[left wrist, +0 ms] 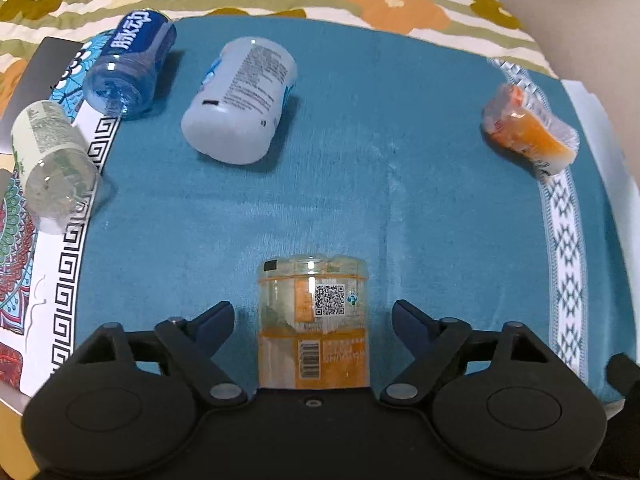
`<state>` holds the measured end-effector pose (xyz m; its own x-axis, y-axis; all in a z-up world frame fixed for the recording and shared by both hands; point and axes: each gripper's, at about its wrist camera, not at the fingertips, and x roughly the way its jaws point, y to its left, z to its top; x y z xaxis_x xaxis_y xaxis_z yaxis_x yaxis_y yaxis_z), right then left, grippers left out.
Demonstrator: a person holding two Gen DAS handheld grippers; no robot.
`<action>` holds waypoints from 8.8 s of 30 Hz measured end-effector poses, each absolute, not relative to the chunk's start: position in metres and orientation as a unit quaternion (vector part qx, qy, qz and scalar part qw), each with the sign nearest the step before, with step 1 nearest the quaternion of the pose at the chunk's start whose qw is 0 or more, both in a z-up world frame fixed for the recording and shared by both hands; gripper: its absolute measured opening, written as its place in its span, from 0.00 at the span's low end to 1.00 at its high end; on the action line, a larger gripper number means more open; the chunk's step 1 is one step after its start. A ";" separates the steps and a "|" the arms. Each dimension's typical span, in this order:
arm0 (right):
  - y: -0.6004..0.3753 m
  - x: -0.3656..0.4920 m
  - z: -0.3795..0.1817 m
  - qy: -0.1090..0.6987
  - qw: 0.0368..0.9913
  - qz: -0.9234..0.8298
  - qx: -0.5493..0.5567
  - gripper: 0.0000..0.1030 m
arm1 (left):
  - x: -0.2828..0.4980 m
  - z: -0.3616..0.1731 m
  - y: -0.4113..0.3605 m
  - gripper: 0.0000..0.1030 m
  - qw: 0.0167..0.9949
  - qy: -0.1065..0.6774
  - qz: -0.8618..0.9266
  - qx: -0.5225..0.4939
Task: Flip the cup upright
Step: 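Grasp the cup with the left tool while the right tool releases it, then roll the left tool to turn the held cup rim-up, then lower the upright cup onto the blue cloth with the left tool, then open the left tool and lift it away from the cup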
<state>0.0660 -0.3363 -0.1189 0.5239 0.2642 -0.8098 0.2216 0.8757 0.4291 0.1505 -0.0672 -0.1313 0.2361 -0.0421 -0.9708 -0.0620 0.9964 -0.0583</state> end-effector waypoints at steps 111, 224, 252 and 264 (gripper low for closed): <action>-0.321 0.097 -0.141 0.532 0.802 0.080 0.259 0.94 | 0.192 -0.138 -0.033 0.62 0.732 0.680 -0.047 -0.004; -0.265 0.065 -0.152 0.509 0.837 0.131 0.151 0.94 | 0.048 -0.123 -0.037 0.88 0.936 0.350 0.008 -0.036; -0.225 -0.003 -0.011 0.405 0.914 0.038 -0.003 1.00 | -0.023 0.014 0.005 1.00 0.926 0.377 0.003 -0.010; -0.220 -0.008 -0.011 0.403 0.915 0.026 0.000 1.00 | -0.024 0.011 0.005 1.00 0.925 0.380 -0.005 -0.003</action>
<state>-0.0080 -0.2203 -0.0108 0.6740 0.0480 -0.7372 -0.0485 0.9986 0.0207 -0.0238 0.0046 0.0107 0.7104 -0.0109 -0.7037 0.0061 0.9999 -0.0093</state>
